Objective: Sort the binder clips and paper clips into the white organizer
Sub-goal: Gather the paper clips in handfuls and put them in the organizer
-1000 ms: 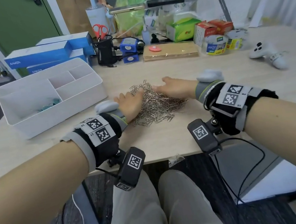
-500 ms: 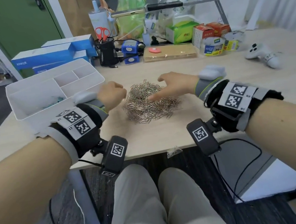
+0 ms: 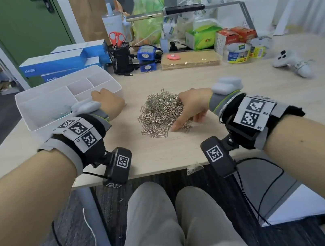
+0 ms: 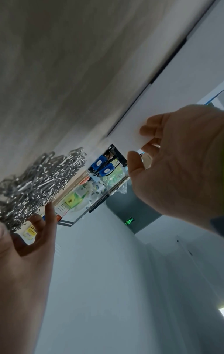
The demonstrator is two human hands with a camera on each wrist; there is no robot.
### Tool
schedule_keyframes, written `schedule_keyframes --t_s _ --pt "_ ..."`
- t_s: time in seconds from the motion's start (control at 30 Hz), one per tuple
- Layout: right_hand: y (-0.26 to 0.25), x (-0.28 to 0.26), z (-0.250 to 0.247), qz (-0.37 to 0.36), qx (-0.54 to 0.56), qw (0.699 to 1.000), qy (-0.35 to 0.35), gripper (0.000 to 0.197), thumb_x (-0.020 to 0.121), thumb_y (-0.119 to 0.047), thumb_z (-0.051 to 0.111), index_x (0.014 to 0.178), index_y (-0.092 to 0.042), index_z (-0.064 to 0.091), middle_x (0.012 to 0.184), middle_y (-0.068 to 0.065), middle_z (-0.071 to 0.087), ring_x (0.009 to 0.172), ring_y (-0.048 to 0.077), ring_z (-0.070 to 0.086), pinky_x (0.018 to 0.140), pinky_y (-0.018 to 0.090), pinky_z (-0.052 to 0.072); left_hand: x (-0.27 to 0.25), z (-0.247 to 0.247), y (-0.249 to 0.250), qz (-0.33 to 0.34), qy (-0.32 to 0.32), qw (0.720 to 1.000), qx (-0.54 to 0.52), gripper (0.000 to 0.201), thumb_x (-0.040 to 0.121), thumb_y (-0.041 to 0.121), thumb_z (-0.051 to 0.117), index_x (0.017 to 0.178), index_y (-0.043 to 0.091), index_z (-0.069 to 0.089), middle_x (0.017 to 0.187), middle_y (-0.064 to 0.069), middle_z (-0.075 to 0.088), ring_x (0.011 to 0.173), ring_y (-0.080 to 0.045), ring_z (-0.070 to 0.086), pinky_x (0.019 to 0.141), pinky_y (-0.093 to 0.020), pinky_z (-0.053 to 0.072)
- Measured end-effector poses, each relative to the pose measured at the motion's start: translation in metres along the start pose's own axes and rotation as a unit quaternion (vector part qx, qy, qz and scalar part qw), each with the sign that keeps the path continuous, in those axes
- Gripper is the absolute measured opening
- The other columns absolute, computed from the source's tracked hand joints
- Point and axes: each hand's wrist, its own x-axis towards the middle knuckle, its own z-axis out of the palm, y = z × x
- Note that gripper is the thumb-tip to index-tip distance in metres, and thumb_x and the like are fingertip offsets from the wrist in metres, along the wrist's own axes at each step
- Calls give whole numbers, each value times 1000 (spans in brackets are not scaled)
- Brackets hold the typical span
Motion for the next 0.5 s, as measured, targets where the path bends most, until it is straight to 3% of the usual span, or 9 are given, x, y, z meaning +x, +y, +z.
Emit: schedule_keyframes --t_s 0.13,0.2,0.3,0.43,0.5 --pt "-2 6 0 -11 16 1000 8 93 60 -48 83 132 -3 46 99 12 69 66 22 67 71 36 61 -2 3 11 5 -7 1000 -22 43 93 10 41 135 1 42 140 -21 33 131 -36 40 114 -37 28" --pt "-2 8 0 -13 28 999 8 93 60 -46 84 133 -4 45 90 10 67 61 20 65 67 34 60 -4 6 17 11 -19 999 -27 43 93 10 42 135 1 42 141 -20 32 130 -36 40 113 -35 28" --pt "-2 9 -3 -25 42 999 9 89 63 -41 84 133 -6 41 73 4 61 55 16 61 59 29 57 -11 7 27 33 -45 998 -33 46 90 14 48 135 4 42 141 -18 32 127 -38 44 109 -37 32" --pt "1 12 -5 -48 56 997 7 93 67 -35 83 141 -13 31 72 -1 52 54 14 59 53 25 52 -19 2 30 105 -43 992 -48 66 79 25 69 137 11 39 140 -12 34 123 -30 49 102 -33 38" --pt "2 15 -5 -55 47 997 6 97 67 -35 83 144 -16 27 71 -2 52 54 14 59 54 25 52 -25 -2 28 134 -113 984 2 77 72 35 77 137 16 40 136 -9 43 117 -26 54 95 -33 45"
